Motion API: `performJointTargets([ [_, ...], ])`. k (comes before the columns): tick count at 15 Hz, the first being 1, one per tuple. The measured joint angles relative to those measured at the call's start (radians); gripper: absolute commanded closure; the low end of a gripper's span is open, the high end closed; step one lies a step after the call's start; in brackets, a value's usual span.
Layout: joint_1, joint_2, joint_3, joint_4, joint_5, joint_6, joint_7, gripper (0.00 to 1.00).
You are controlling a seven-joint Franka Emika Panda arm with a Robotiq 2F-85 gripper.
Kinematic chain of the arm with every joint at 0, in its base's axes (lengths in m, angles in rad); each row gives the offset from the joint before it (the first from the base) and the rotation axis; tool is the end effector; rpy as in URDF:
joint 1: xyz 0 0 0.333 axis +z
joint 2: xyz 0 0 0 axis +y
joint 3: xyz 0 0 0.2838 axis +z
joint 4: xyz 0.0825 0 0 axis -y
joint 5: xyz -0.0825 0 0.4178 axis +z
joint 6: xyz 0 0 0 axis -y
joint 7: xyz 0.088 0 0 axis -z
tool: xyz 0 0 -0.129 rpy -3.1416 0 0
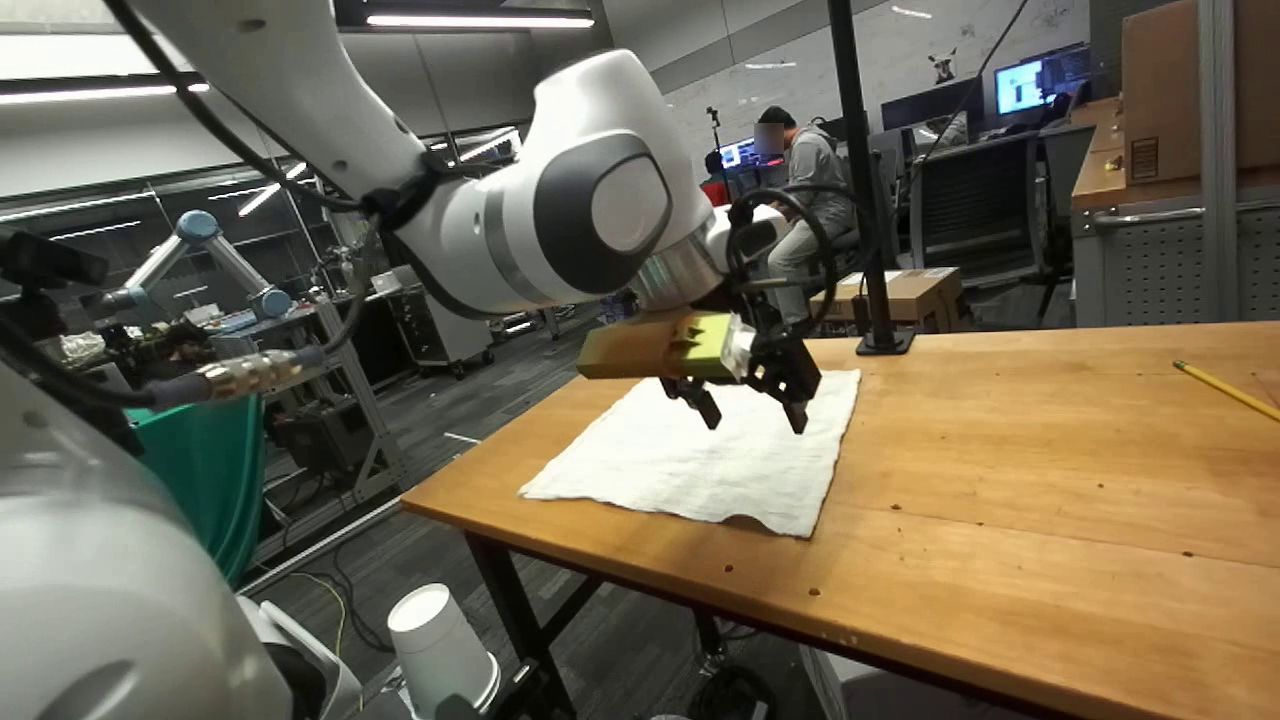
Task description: Fold the cloth on the table
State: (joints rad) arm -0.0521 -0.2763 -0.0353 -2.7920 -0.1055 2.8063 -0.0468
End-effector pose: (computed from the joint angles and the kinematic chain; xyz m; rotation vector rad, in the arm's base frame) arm 0.4335 -0.0322 0.2397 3.0503 0.0822 0.4414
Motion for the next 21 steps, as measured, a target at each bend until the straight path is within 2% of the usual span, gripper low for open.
performJointTargets([
  [4, -0.003, 0.117, -0.046, 0.006, 0.002, 0.073, -0.080, 0.00],
  [9, 0.009, 0.216, -0.047, 0.014, 0.019, 0.151, -0.134, 0.00],
  [19, 0.019, 0.295, -0.030, 0.022, 0.083, 0.186, -0.217, 0.00],
  [20, 0.018, 0.298, -0.030, 0.022, 0.097, 0.186, -0.225, 0.01],
  [21, 0.018, 0.300, -0.030, 0.022, 0.115, 0.186, -0.234, 0.07],
])
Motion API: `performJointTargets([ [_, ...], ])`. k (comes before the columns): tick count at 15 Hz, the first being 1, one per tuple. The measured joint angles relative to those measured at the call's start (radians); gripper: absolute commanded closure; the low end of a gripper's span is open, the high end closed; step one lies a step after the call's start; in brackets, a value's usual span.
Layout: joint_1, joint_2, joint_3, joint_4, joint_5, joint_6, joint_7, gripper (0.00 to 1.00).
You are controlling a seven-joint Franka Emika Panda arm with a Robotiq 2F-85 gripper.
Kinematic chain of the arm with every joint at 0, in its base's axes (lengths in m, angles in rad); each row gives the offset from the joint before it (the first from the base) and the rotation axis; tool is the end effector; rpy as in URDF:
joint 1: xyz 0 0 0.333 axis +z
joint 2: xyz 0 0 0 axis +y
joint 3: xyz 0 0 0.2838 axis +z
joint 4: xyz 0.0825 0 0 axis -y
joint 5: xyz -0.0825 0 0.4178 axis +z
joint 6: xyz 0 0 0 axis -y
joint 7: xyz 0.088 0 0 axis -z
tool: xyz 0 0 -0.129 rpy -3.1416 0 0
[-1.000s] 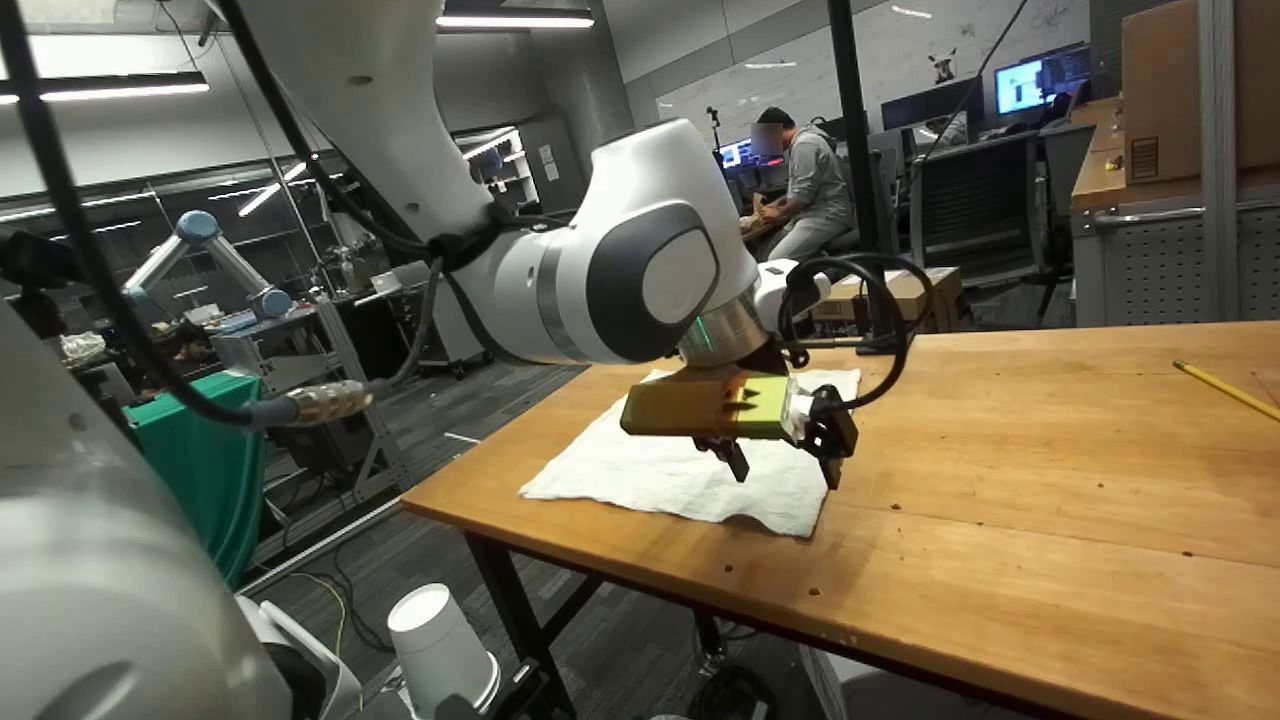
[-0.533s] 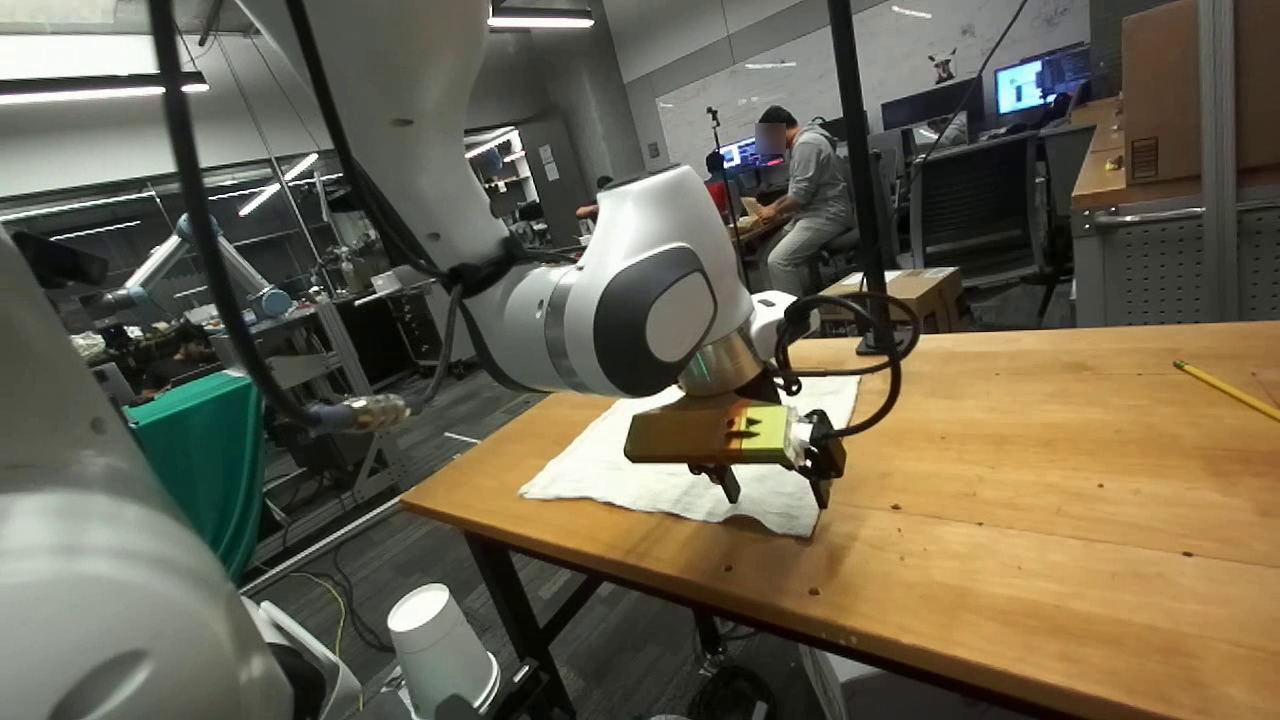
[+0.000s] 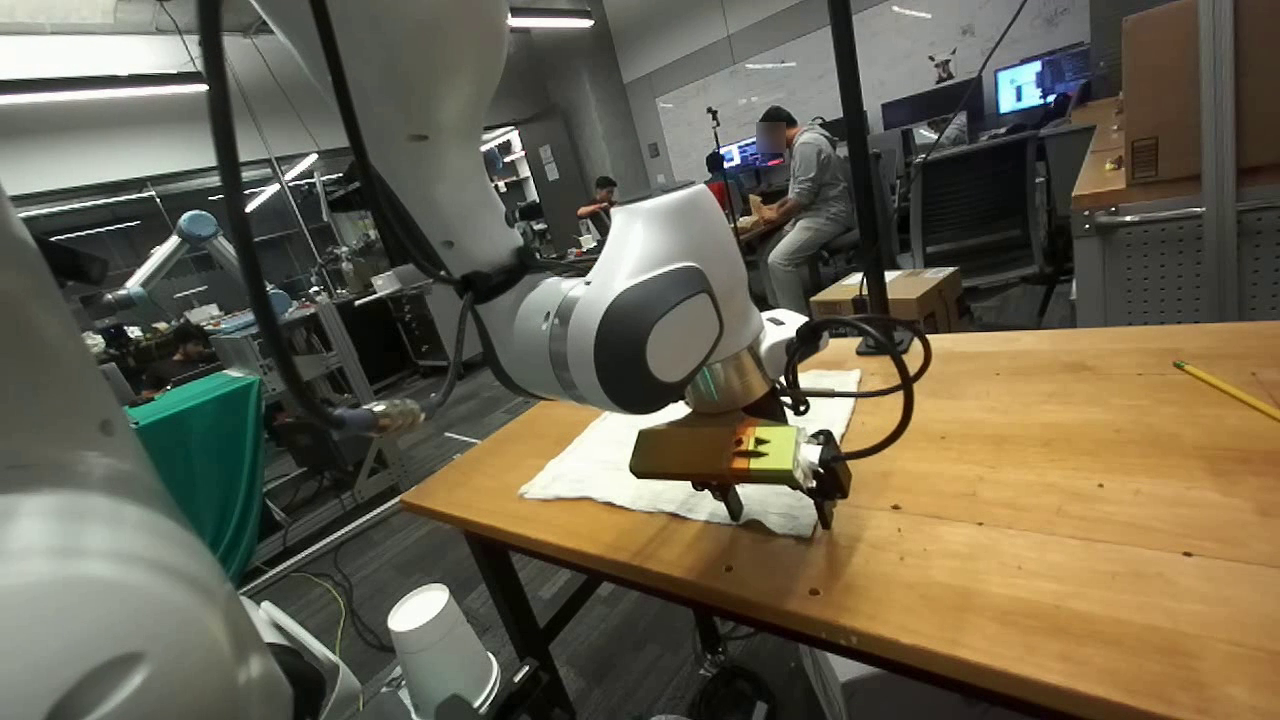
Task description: Fold the cloth on the table
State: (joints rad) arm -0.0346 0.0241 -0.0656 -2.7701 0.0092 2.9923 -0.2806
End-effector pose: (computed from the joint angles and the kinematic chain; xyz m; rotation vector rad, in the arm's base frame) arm 0.4186 -0.0430 0.1408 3.0787 0.2648 0.3018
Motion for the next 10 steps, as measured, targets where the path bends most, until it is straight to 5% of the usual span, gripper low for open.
performJointTargets([
  [4, 0.000, 0.005, 0.000, 0.000, 0.082, -0.004, -0.041, 0.47],
  [10, -0.007, -0.004, -0.005, 0.011, 0.117, -0.020, -0.058, 0.89],
])
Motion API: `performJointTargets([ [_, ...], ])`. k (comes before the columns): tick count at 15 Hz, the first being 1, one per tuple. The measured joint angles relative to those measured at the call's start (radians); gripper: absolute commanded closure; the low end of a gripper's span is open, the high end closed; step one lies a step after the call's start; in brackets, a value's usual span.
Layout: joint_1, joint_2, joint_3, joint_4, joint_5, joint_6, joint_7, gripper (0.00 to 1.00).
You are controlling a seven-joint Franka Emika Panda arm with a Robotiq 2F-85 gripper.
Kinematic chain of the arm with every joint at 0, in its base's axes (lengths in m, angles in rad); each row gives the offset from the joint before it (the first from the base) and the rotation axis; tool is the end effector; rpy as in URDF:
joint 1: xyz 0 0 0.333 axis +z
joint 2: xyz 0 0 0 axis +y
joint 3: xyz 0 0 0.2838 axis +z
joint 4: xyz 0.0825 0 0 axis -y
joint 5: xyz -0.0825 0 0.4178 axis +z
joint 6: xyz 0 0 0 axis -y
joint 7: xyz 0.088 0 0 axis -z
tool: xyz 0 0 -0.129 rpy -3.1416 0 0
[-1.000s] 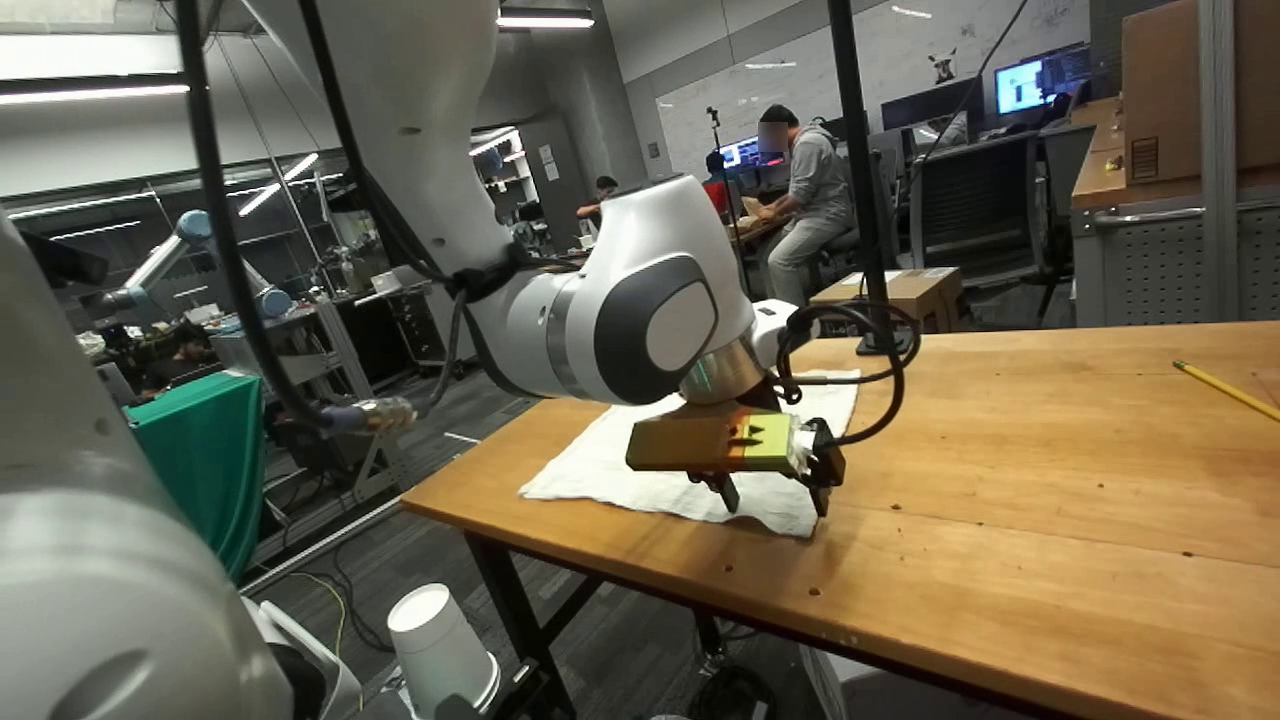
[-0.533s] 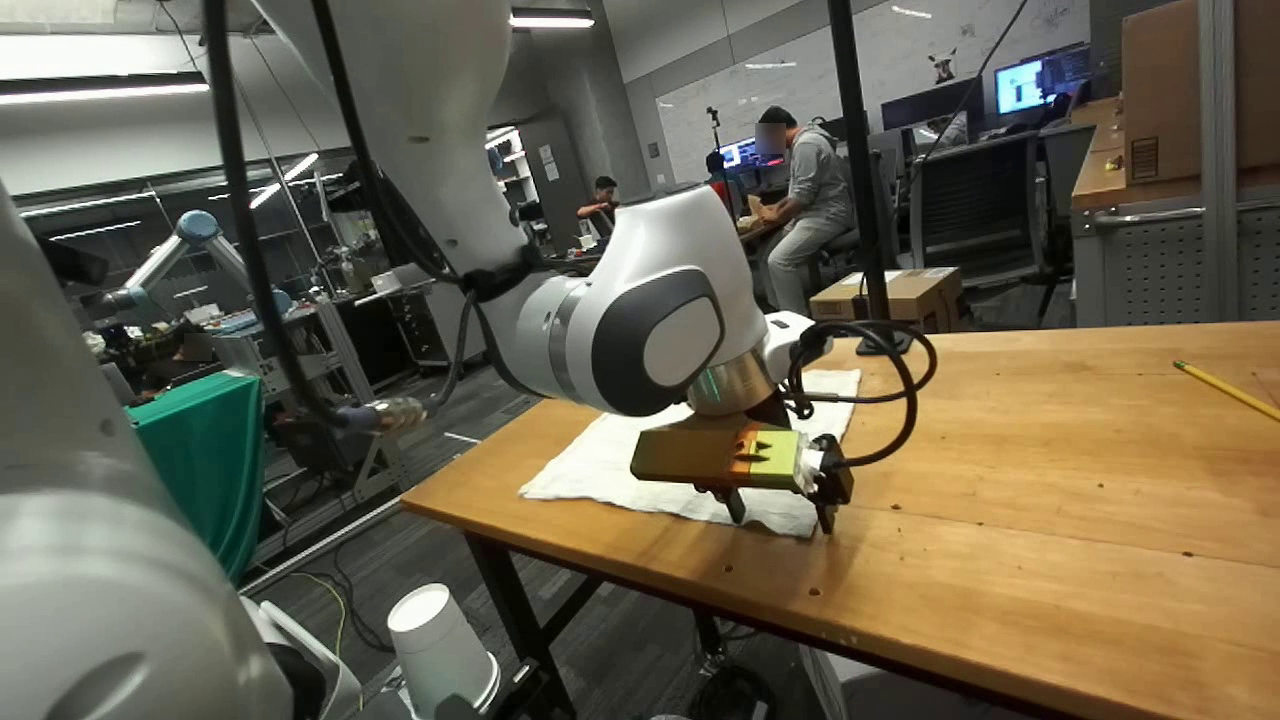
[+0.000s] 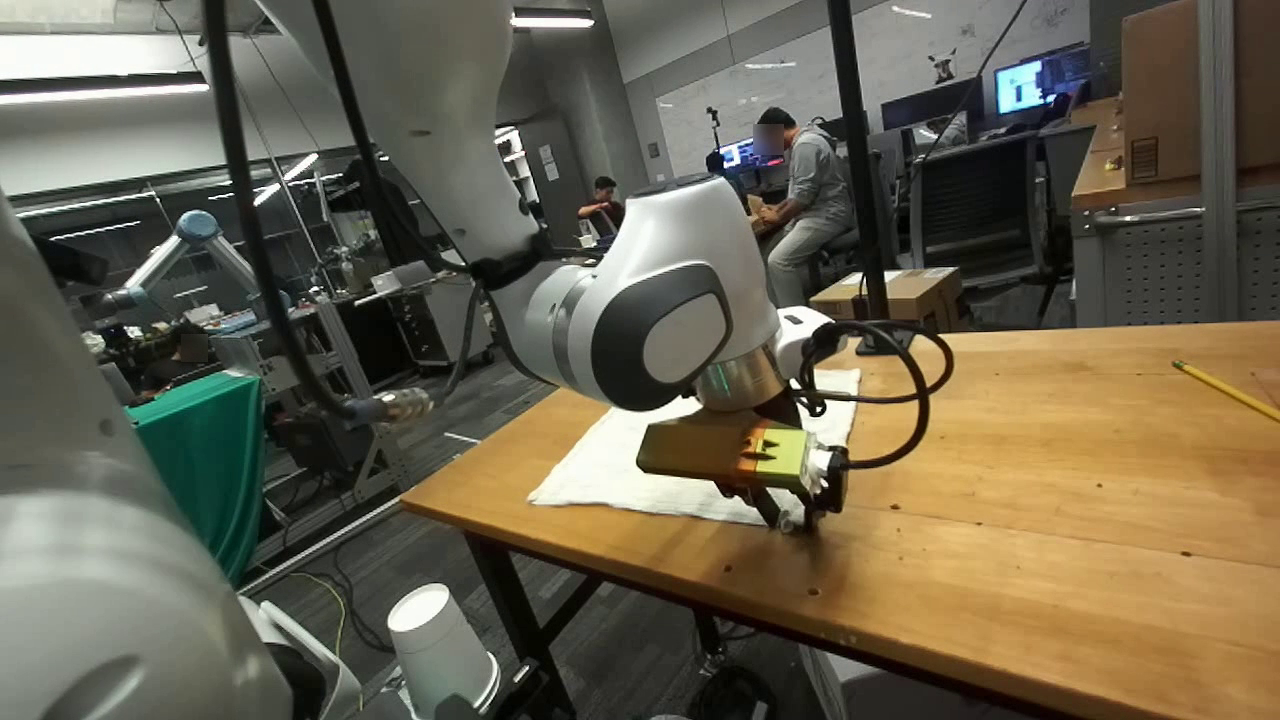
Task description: Fold the cloth on the table
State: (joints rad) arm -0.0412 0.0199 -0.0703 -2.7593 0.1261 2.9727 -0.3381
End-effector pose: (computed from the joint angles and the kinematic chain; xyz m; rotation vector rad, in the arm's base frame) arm 0.4205 -0.0556 0.1439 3.1103 0.1626 0.3054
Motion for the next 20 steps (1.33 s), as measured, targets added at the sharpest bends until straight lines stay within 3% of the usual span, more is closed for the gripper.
performJointTargets([
  [2, 0.000, -0.003, 0.000, 0.007, 0.000, -0.024, 0.000, 0.93],
  [9, 0.017, -0.035, 0.042, 0.017, -0.004, -0.155, 0.000, 0.90],
  [20, 0.171, -0.181, 0.112, 0.027, -0.003, -0.193, -0.001, 0.92],
])
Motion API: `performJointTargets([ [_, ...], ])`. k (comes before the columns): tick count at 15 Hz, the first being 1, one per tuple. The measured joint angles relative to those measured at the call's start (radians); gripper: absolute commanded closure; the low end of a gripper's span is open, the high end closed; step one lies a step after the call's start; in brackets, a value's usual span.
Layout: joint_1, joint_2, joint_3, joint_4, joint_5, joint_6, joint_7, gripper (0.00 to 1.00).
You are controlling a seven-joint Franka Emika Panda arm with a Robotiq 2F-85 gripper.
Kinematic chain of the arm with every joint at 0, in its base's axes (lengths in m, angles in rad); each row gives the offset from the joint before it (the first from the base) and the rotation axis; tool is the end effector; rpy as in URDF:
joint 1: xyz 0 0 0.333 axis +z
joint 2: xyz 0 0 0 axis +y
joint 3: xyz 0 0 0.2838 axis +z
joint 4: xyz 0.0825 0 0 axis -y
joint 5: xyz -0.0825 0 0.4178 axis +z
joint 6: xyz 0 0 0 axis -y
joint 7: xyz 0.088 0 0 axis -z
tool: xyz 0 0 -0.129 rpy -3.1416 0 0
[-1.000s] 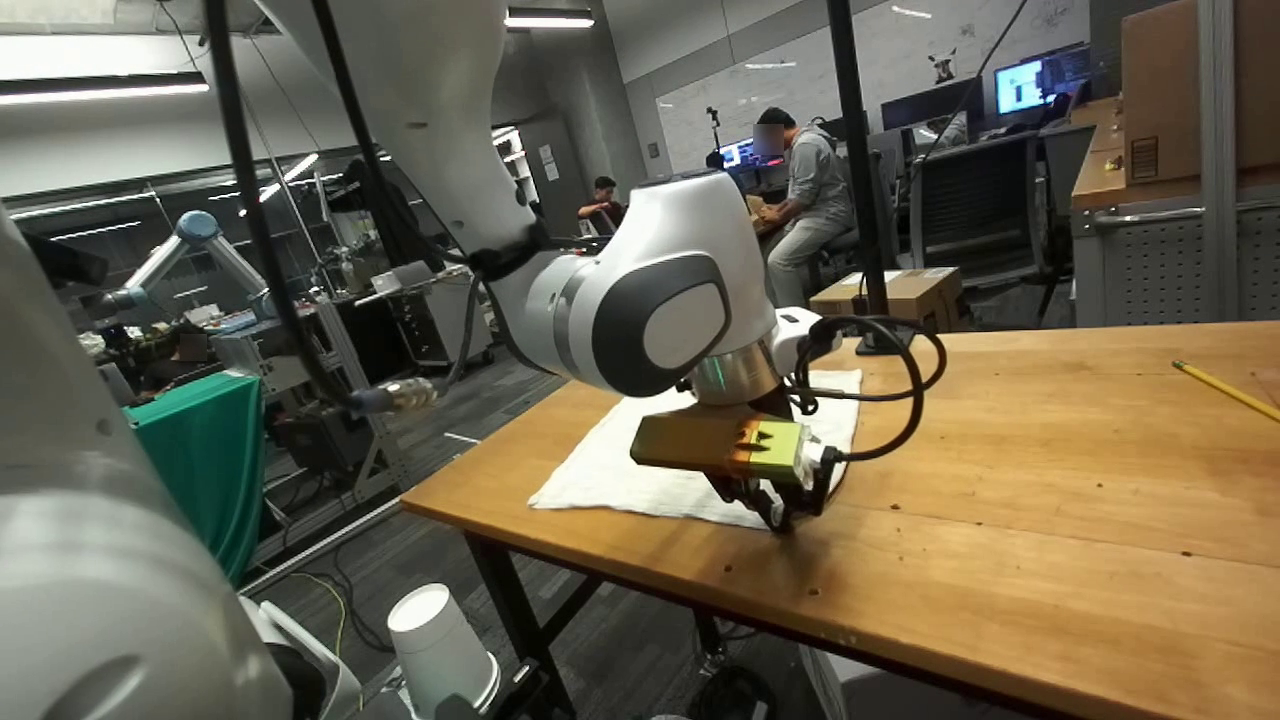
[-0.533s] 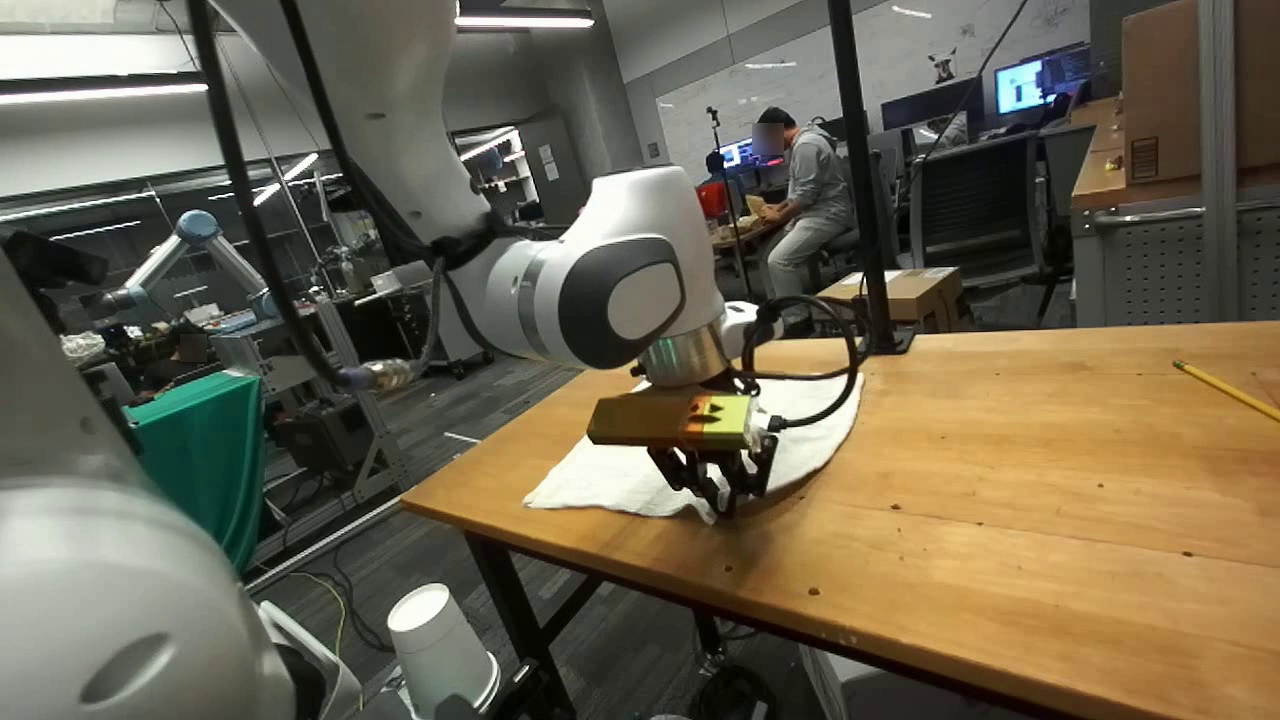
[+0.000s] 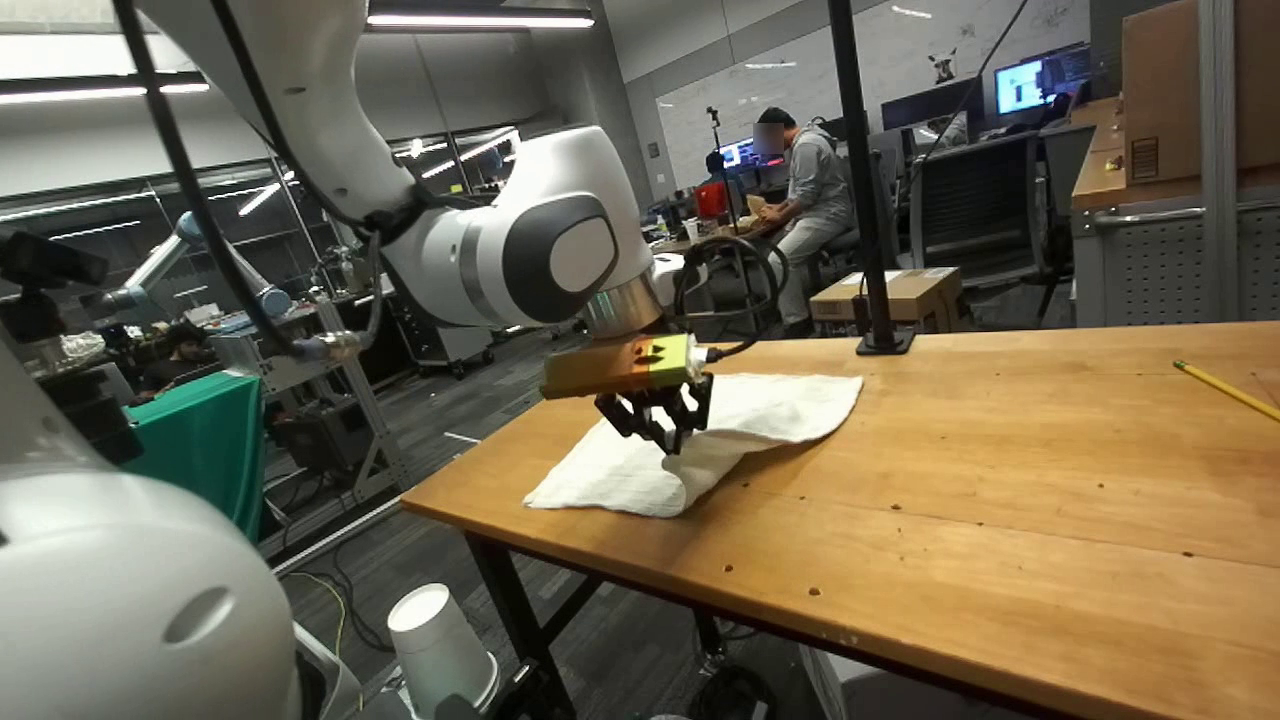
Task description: Fold the cloth on the table
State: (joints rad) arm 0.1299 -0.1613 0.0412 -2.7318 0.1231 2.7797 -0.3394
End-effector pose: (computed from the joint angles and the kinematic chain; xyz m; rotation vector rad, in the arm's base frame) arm 0.4382 0.0701 0.2114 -3.0314 -0.6146 -0.3298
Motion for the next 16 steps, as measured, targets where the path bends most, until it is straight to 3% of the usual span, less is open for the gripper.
performJointTargets([
  [7, 0.067, 0.024, 0.000, 0.035, 0.013, 0.113, 0.000, 0.91],
  [16, 0.116, 0.222, 0.041, 0.147, 0.013, 0.235, 0.010, 0.91],
])
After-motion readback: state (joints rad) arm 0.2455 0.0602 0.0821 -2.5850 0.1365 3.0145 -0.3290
